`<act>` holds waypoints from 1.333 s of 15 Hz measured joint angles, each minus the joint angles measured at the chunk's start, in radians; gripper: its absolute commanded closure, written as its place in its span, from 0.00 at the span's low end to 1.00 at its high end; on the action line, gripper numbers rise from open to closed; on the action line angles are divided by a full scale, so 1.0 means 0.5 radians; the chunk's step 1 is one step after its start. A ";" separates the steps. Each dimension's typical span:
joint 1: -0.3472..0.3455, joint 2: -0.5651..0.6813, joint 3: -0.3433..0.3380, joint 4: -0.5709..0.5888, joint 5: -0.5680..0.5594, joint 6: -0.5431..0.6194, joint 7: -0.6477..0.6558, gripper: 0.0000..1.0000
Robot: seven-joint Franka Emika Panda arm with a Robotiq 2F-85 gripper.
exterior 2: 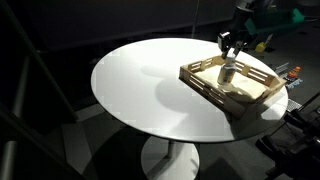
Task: Remove the lid from the white and orange bottle in the wooden tray and place it in the wooden tray next to the bottle
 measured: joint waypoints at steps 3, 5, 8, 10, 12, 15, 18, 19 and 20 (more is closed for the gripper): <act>0.000 -0.029 0.028 -0.004 0.029 0.000 -0.019 0.55; 0.000 -0.048 0.064 -0.012 0.062 0.000 -0.054 0.56; 0.006 -0.078 0.131 -0.046 0.105 0.000 -0.110 0.56; 0.015 -0.090 0.171 -0.078 0.126 0.000 -0.146 0.56; 0.022 -0.093 0.200 -0.118 0.131 0.000 -0.173 0.56; 0.024 -0.095 0.211 -0.193 0.131 0.000 -0.210 0.56; 0.019 -0.097 0.200 -0.270 0.131 0.000 -0.226 0.54; 0.016 -0.097 0.194 -0.294 0.130 0.000 -0.233 0.52; 0.016 -0.096 0.185 -0.316 0.121 0.000 -0.235 0.52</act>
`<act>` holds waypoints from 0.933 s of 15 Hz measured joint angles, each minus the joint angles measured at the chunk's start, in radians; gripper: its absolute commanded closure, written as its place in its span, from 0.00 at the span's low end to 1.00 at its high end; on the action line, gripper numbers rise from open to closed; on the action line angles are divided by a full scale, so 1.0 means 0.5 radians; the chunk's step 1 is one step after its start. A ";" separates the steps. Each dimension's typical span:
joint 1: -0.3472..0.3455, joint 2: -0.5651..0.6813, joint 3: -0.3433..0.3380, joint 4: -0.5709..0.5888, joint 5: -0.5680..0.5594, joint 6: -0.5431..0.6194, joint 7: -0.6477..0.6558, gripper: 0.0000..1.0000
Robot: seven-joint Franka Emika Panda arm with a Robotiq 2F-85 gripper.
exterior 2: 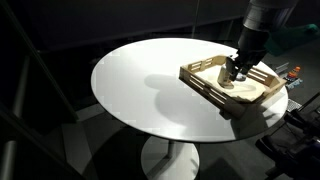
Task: Remove the lid from the white and orange bottle in the wooden tray and place it in the wooden tray next to the bottle
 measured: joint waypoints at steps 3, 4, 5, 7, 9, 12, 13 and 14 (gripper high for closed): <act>-0.001 0.003 -0.047 -0.048 -0.093 0.031 0.007 0.53; -0.001 0.008 -0.067 -0.059 -0.135 0.058 0.013 0.53; -0.001 0.017 -0.086 -0.064 -0.170 0.083 0.018 0.53; -0.001 0.041 -0.117 -0.069 -0.217 0.132 0.025 0.53; -0.001 0.067 -0.135 -0.069 -0.240 0.181 0.027 0.54; 0.001 0.111 -0.147 -0.070 -0.241 0.262 0.027 0.55; 0.002 0.124 -0.150 -0.070 -0.241 0.293 0.027 0.54; 0.004 0.136 -0.152 -0.070 -0.240 0.324 0.027 0.30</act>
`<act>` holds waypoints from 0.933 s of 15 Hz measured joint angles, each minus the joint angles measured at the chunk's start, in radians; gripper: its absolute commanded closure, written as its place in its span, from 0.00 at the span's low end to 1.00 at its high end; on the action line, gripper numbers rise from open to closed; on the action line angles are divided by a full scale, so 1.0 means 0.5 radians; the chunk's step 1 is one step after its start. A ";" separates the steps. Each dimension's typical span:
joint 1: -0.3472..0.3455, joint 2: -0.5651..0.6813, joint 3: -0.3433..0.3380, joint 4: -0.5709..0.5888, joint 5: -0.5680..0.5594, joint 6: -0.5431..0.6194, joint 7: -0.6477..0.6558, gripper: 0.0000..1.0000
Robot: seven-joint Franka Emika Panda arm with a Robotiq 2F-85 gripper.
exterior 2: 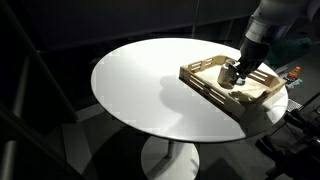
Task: Remove the lid from the white and orange bottle in the wooden tray and place it in the wooden tray next to the bottle
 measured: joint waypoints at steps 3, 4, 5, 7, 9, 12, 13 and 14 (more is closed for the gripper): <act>-0.002 0.013 0.001 -0.003 0.011 0.067 0.000 0.19; -0.004 0.010 0.006 -0.003 0.030 0.074 -0.002 0.12; -0.003 0.001 0.012 -0.005 0.082 0.075 -0.028 0.04; -0.005 -0.039 0.042 -0.013 0.272 0.065 -0.159 0.00; -0.017 -0.112 0.100 -0.016 0.529 -0.030 -0.352 0.00; -0.030 -0.274 0.142 0.005 0.770 -0.315 -0.545 0.00; -0.036 -0.330 0.142 0.022 0.789 -0.427 -0.563 0.00; -0.048 -0.383 0.142 0.041 0.787 -0.539 -0.564 0.00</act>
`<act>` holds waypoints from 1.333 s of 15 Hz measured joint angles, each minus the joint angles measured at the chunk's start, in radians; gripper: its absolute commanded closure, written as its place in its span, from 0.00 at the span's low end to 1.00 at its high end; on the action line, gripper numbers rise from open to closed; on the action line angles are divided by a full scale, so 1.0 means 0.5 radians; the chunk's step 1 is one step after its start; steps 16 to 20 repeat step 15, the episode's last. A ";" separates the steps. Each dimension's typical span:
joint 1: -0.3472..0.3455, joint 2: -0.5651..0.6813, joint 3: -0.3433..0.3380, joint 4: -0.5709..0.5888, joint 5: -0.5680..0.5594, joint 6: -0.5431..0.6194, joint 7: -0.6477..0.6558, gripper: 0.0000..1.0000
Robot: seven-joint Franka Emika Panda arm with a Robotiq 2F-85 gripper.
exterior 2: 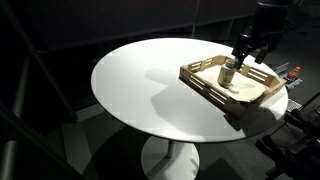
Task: Remove the lid from the white and orange bottle in the wooden tray and place it in the wooden tray next to the bottle
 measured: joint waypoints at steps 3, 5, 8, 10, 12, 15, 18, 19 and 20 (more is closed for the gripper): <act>-0.049 -0.139 0.001 0.074 -0.036 -0.305 0.000 0.00; -0.076 -0.214 0.003 0.125 -0.037 -0.474 -0.002 0.00; -0.110 -0.322 0.006 0.203 -0.035 -0.697 -0.029 0.00; -0.130 -0.393 0.006 0.243 -0.034 -0.792 -0.061 0.00; -0.141 -0.413 0.013 0.243 -0.034 -0.801 -0.064 0.00; -0.141 -0.390 0.024 0.236 -0.034 -0.798 -0.063 0.00; -0.141 -0.390 0.024 0.236 -0.034 -0.798 -0.063 0.00; -0.141 -0.390 0.024 0.236 -0.034 -0.798 -0.063 0.00; -0.141 -0.390 0.024 0.236 -0.034 -0.798 -0.063 0.00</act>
